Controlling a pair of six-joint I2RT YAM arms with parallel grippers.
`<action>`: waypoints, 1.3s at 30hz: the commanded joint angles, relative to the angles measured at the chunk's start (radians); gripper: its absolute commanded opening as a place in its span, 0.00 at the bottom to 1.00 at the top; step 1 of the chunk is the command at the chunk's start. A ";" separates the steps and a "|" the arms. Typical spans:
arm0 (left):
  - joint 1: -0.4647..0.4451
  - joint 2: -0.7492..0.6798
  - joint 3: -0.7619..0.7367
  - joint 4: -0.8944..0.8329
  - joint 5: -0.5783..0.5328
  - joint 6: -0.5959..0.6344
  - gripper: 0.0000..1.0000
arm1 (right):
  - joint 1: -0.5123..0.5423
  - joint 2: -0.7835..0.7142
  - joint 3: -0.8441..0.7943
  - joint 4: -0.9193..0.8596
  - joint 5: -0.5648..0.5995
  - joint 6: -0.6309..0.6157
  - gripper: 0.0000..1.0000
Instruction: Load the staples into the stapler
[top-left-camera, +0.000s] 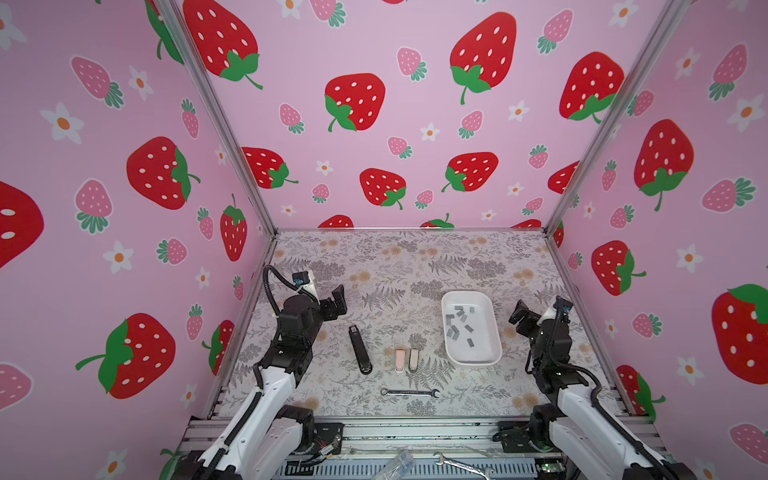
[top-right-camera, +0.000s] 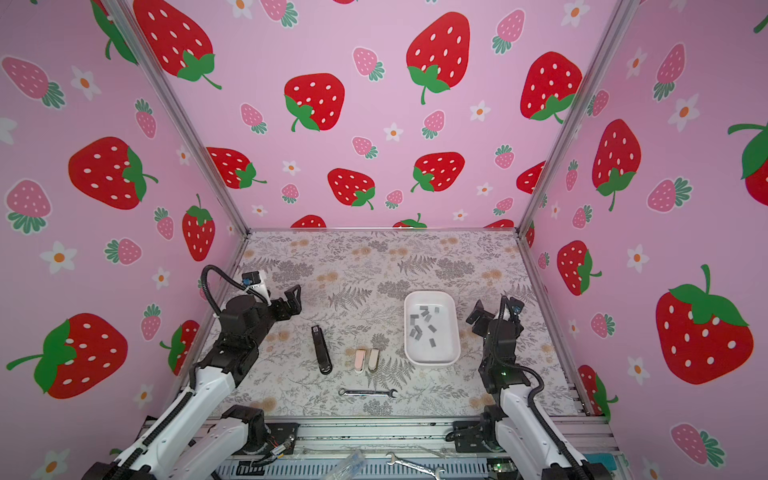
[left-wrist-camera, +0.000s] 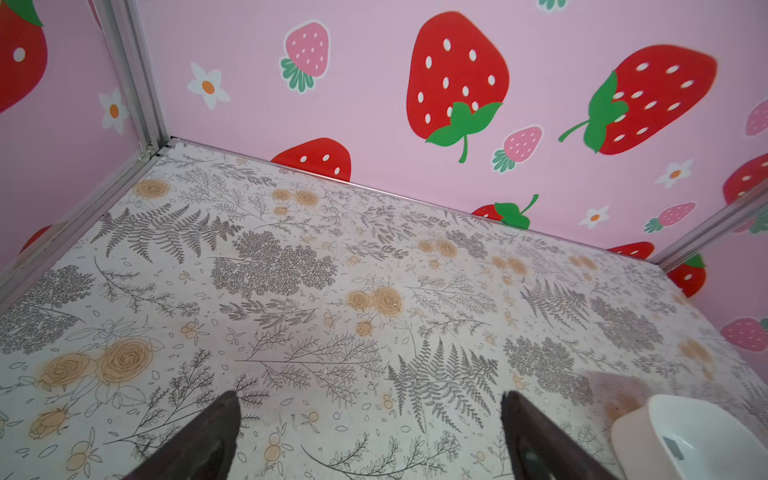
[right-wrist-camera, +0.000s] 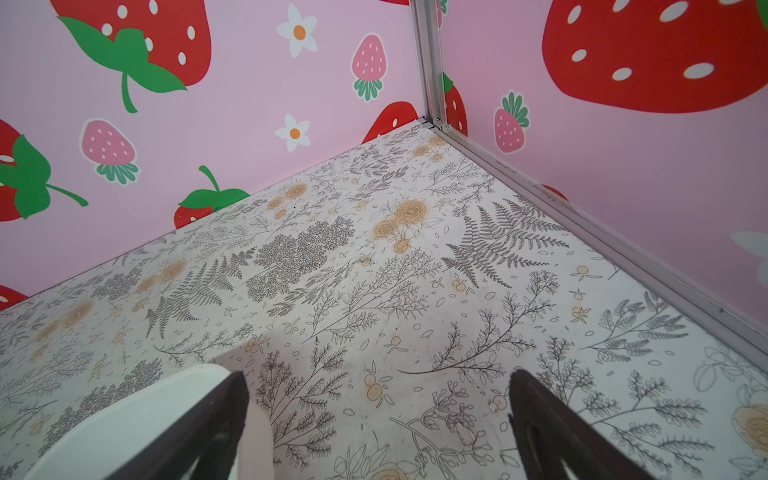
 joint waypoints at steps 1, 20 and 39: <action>0.000 -0.031 0.064 -0.058 0.022 -0.055 0.99 | 0.018 0.024 0.020 0.061 -0.016 0.004 0.99; 0.000 -0.006 0.359 -0.124 0.281 -0.098 0.99 | 0.085 -0.068 -0.041 0.100 -0.028 -0.025 0.99; -0.213 0.199 0.652 -0.658 0.526 1.247 0.78 | 0.086 -0.018 -0.027 0.121 -0.030 -0.025 0.99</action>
